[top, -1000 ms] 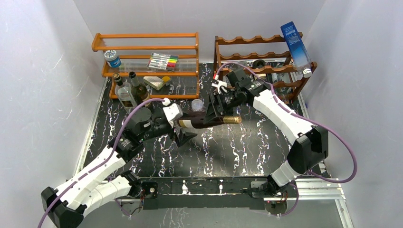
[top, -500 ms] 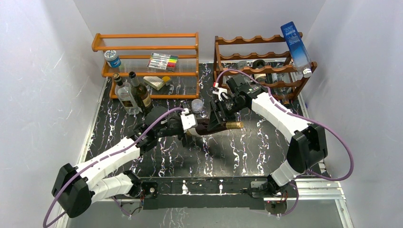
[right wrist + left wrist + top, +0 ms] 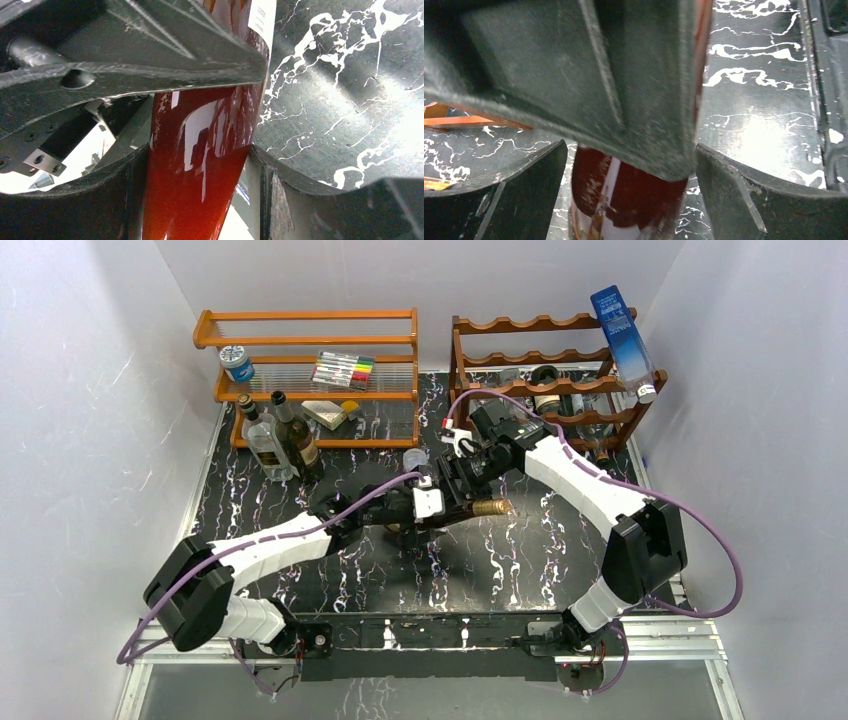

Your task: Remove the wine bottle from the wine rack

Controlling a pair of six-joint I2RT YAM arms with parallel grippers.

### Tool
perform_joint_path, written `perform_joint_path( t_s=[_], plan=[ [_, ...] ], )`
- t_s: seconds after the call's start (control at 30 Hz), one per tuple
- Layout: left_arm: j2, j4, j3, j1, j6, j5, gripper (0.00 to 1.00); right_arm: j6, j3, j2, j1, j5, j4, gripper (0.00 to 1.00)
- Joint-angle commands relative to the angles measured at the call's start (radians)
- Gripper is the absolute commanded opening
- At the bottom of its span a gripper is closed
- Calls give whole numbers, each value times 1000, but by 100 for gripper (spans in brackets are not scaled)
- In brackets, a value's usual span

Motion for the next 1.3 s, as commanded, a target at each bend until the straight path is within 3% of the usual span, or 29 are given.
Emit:
perform_joint_path(
  t_s=[0.0,0.03,0.07,0.17,0.27,0.37,0.47,0.63,0.83,1.1,1.27],
  plan=[
    [23,108,7,-7,48,-41,93,17,98,-45,22,-213,131,0],
    [22,133,-6,-8,50,-50,90,20,95,-48,23,-212,133,2],
    [21,157,-19,-8,49,-56,79,24,94,-50,25,-207,133,5],
    [16,219,-51,-8,42,-94,48,26,101,-53,27,-155,113,31],
    [11,254,-85,-8,32,-105,28,38,107,-56,26,-105,103,54],
    [10,287,-104,-10,-8,-90,15,46,119,-54,26,-43,94,81],
    [13,300,-103,-13,-37,-79,9,38,146,-47,13,38,62,96],
    [-12,295,-118,-16,-53,-98,5,74,160,-92,-90,41,92,98],
    [-75,342,-118,-16,-150,-252,0,150,113,-260,-230,144,241,98],
    [-131,450,-134,-16,-320,-501,0,209,-60,-389,-239,140,484,98],
    [-145,474,-140,-17,-351,-518,0,292,-139,-351,-189,95,653,98]
  ],
)
